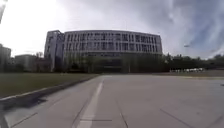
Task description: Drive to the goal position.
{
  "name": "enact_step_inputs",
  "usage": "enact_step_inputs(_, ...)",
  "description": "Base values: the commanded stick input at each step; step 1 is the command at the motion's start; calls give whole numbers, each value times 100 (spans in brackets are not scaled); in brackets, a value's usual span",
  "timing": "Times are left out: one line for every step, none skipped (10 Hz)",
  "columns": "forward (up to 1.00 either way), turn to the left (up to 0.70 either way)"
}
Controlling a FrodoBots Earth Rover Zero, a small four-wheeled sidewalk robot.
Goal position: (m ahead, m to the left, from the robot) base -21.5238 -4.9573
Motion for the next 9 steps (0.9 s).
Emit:
enact_step_inputs(100, 0)
enact_step_inputs(100, 0)
enact_step_inputs(100, 0)
enact_step_inputs(100, 0)
enact_step_inputs(100, 0)
enact_step_inputs(100, 0)
enact_step_inputs(100, 0)
enact_step_inputs(100, 0)
enact_step_inputs(100, 0)
